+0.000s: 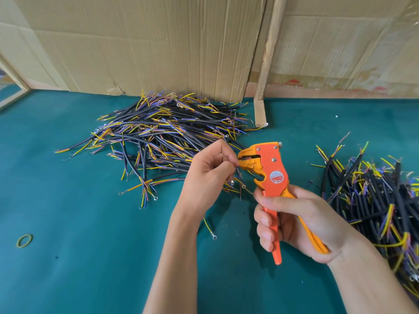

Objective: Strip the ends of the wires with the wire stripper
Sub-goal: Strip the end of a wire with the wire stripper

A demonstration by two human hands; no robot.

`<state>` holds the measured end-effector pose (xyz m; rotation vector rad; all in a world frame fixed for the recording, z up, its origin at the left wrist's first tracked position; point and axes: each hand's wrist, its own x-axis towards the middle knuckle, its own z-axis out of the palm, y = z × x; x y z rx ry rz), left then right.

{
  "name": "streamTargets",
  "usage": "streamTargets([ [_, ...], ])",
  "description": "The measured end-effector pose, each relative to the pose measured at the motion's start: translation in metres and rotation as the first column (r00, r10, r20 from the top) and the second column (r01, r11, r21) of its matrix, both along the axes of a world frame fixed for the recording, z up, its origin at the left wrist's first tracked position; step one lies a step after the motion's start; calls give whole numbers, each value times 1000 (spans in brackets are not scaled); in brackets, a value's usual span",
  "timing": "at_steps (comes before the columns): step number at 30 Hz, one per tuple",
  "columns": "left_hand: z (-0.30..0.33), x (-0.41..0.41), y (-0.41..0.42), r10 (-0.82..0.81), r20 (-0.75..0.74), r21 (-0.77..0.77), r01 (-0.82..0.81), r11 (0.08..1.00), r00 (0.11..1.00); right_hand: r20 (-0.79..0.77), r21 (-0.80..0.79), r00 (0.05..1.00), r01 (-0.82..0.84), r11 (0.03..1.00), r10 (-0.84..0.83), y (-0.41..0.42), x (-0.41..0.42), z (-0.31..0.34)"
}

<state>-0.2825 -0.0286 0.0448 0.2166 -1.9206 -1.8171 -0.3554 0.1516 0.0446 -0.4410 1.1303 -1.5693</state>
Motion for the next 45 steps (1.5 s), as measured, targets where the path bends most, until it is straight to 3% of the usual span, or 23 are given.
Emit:
streamTargets([
  [10,2,1,-1,21,26,21,-21,1000,999,-6,38,997,82,996,-82,-6,8,-1],
  [16,-1,0,-1,46,44,112,-51,992,998,-70,58,981,183,981,-179,-13,13,1],
  [20,-1,0,-1,35,37,165,-41,985,999,18,-19,987,160,987,-160,-12,13,0],
  [26,-6,-5,0,153,76,74,-158,985,985,13,-50,974,225,973,-225,-6,1,2],
  [32,-11,-10,1,281,53,-12,-281,960,958,-39,-13,991,126,992,-126,1,-1,0],
  [45,-11,-8,3,214,57,-129,-205,970,975,-81,41,991,112,993,-108,-7,4,1],
])
